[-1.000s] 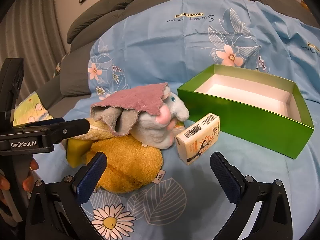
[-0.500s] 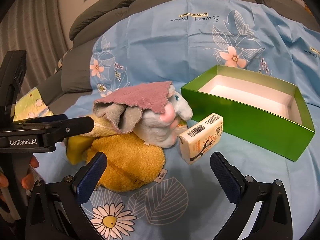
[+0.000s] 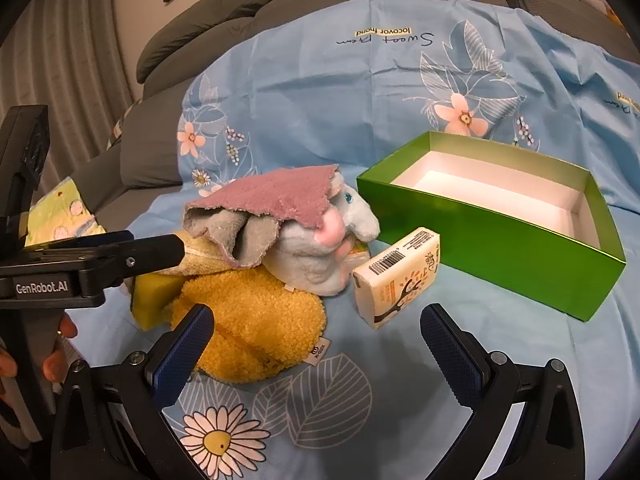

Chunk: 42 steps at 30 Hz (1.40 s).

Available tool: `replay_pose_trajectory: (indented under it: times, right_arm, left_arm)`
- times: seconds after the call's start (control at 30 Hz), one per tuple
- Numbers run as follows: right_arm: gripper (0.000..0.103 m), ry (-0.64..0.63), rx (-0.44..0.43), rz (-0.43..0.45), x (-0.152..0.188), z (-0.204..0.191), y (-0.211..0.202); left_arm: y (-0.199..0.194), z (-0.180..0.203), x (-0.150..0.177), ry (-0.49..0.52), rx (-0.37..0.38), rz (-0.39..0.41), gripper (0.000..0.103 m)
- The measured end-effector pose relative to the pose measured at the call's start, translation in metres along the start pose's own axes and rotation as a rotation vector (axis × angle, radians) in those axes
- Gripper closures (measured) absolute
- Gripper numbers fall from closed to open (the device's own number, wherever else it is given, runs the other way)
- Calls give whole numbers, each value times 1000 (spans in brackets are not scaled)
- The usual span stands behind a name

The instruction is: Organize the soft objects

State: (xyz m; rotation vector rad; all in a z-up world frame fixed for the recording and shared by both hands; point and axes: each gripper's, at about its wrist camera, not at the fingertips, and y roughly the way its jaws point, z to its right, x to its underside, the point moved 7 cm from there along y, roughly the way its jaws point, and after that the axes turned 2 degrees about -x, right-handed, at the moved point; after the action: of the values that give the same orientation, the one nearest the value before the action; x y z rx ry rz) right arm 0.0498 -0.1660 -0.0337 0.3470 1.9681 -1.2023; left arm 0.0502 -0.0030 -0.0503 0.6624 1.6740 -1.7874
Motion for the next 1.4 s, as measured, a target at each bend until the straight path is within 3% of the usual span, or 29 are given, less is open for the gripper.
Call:
replay_pose_trajectory:
  times: [0.3, 0.47, 0.63, 0.87, 0.97, 1.07, 1.13, 1.23, 1.33, 1.4]
  right_arm:
    - [0, -9, 1, -1, 1, -2, -1]
    - [0, -2, -15, 2, 1, -3, -3]
    - [0, 40, -49, 49, -6, 1, -11]
    - [0, 29, -86, 122, -26, 1, -27]
    - [0, 9, -110, 155, -39, -5, -32]
    - [0, -34, -112, 161, -46, -13, -31]
    - [5, -67, -116, 155, -50, -17, -27]
    - [11, -116, -125, 136, -58, -22, -18]
    - [20, -140, -107, 93, -64, -19, 4]
    - [36, -124, -130, 56, -64, -16, 19]
  left_arm:
    - [0, 3, -1, 2, 10, 6, 1]
    - [-6, 7, -3, -11, 59, 21, 1]
    - [-12, 7, -11, -86, 227, 10, 1]
    - [-25, -8, -38, -289, 570, 18, 3]
    - [-23, -6, -45, -357, 656, -16, 12]
    - [-22, 3, -51, -349, 685, -48, 15]
    - [-17, 9, -55, -337, 689, -65, 18]
    - [-5, 18, -56, -340, 672, -104, 34]
    - [11, 16, -52, -354, 659, -145, 37]
    - [16, 16, -51, -361, 669, -165, 40]
